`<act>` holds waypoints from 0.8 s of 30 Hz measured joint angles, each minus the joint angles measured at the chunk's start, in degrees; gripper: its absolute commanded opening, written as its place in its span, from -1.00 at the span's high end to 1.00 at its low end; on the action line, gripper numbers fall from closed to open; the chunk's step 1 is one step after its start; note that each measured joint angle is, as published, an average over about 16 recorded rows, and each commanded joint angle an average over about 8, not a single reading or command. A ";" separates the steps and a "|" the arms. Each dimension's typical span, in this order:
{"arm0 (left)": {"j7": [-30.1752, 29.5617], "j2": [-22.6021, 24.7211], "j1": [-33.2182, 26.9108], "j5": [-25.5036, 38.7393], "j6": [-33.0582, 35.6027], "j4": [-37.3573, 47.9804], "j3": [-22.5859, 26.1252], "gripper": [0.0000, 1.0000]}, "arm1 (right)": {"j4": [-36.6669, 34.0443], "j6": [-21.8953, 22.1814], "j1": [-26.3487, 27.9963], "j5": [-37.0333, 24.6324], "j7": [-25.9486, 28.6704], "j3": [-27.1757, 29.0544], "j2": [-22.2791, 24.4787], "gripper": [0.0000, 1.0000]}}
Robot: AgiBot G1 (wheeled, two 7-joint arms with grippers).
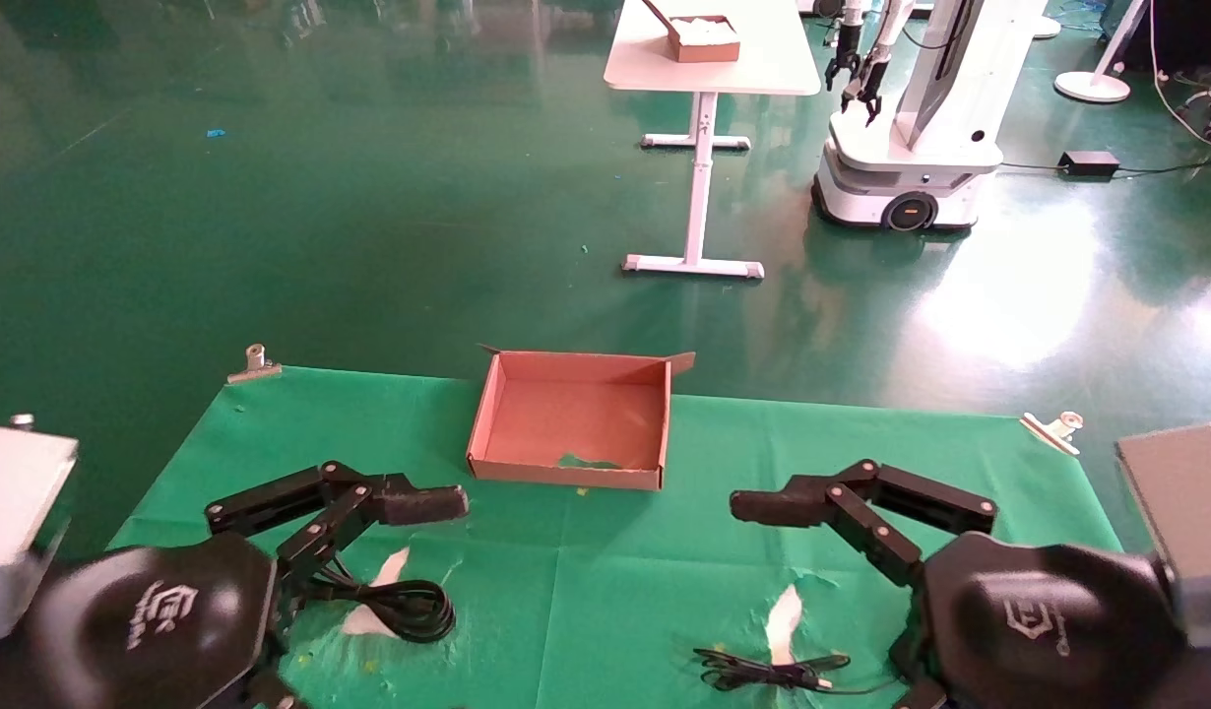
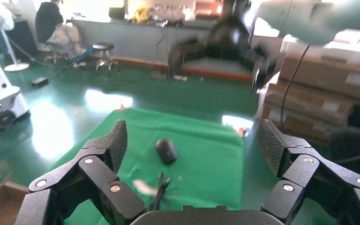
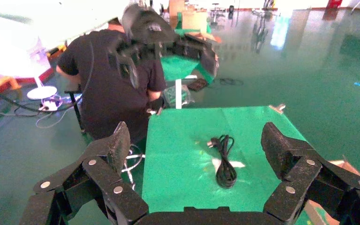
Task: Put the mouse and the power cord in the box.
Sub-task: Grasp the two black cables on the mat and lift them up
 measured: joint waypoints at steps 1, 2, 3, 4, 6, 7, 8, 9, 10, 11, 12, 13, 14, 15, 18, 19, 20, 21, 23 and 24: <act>-0.71 0.03 -0.52 1.63 -0.16 -0.12 0.72 -1.00 | 0.19 0.01 0.17 -1.01 0.12 -0.40 0.11 -1.00; -1.47 0.09 -1.13 3.46 -0.33 -0.25 1.50 -1.00 | 0.38 0.03 0.38 -2.15 0.26 -0.85 0.21 -1.00; -2.31 0.19 -1.86 5.53 -0.46 -0.40 2.38 -1.00 | 0.59 0.03 0.66 -3.51 0.40 -1.37 0.32 -1.00; -3.21 0.34 -2.67 7.75 -0.61 -0.50 3.34 -1.00 | 0.79 0.04 1.01 -5.08 0.56 -1.99 0.39 -1.00; -5.05 0.78 -4.48 12.80 -0.92 -0.74 5.43 -1.00 | 1.21 0.05 1.82 -8.66 0.97 -3.40 0.45 -1.00; -5.96 1.07 -5.46 15.57 -1.13 -0.85 6.56 -1.00 | 1.40 0.08 2.28 -10.69 1.20 -4.20 0.41 -1.00; -6.95 1.42 -6.46 18.60 -1.39 -0.92 7.76 -1.00 | 1.57 0.17 2.77 -12.72 1.53 -5.02 0.31 -1.00; -7.99 1.83 -7.50 21.61 -1.67 -0.95 8.95 -1.00 | 1.74 0.27 3.29 -14.73 1.85 -5.80 0.18 -1.00; -8.99 2.24 -8.50 24.47 -1.92 -0.95 10.08 -1.00 | 1.89 0.36 3.81 -16.64 2.16 -6.54 0.04 -1.00; -9.93 2.63 -9.47 27.17 -2.13 -0.95 11.14 -1.00 | 2.01 0.43 4.32 -18.40 2.49 -7.23 -0.12 -1.00; -10.88 3.11 -10.46 29.90 -2.33 -0.91 12.22 -1.00 | 2.18 0.51 4.86 -20.30 2.78 -7.96 -0.28 -1.00; -11.74 3.65 -11.40 32.50 -2.51 -0.82 13.22 -1.00 | 2.33 0.62 5.40 -22.19 3.05 -8.67 -0.47 -1.00; -12.47 4.19 -12.28 34.89 -2.68 -0.72 14.12 -1.00 | 2.46 0.73 5.92 -23.98 3.30 -9.33 -0.67 -1.00; -13.07 4.71 -13.03 37.02 -2.83 -0.60 14.91 -1.00 | 2.55 0.83 6.37 -25.63 3.53 -9.94 -0.88 -1.00; -14.32 6.06 -14.67 41.91 -3.29 -0.20 16.68 -1.00 | 2.69 1.14 7.40 -29.60 4.13 -11.45 -1.51 -1.00; -14.59 6.44 -15.02 43.13 -3.49 -0.05 17.11 -1.00 | 2.70 1.25 7.63 -30.59 4.30 -11.83 -1.72 -1.00; -14.79 6.78 -15.30 44.22 -3.69 0.07 17.48 -1.00 | 2.68 1.37 7.81 -31.38 4.45 -12.14 -1.91 -1.00; -14.96 7.06 -15.49 45.07 -3.88 0.19 17.77 -1.00 | 2.67 1.48 7.94 -32.01 4.54 -12.37 -2.06 -1.00; -15.20 7.51 -15.76 46.49 -4.25 0.33 18.25 -1.00 | 2.57 1.66 8.10 -32.70 4.70 -12.64 -2.32 -1.00; -15.25 7.71 -15.85 47.05 -4.43 0.33 18.43 -1.00 | 2.51 1.69 8.14 -32.89 4.68 -12.70 -2.38 -1.00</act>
